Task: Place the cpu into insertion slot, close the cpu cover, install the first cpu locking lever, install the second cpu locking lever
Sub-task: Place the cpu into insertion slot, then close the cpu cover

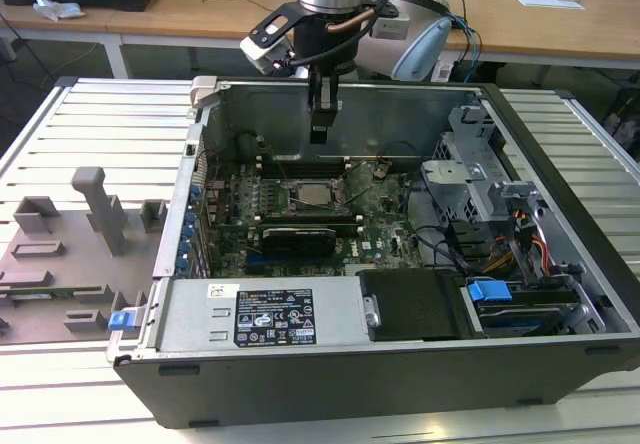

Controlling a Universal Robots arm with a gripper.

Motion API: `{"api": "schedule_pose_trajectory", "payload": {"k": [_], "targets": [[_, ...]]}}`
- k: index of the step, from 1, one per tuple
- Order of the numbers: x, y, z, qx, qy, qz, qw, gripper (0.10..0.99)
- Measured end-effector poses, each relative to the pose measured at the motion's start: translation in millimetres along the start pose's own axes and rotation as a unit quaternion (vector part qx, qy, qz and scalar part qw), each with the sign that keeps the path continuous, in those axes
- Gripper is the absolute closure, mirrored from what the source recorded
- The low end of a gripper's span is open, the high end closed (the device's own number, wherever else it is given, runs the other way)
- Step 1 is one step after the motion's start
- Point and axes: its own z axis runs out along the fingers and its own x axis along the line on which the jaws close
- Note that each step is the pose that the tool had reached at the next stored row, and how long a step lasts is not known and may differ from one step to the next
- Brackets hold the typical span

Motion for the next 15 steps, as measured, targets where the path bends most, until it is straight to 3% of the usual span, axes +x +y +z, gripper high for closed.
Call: {"api": "schedule_pose_trajectory", "payload": {"k": [15], "targets": [[0.0, 0.0, -0.5, 0.0000, 0.0000, 0.000, 1.0000, 0.980]]}}
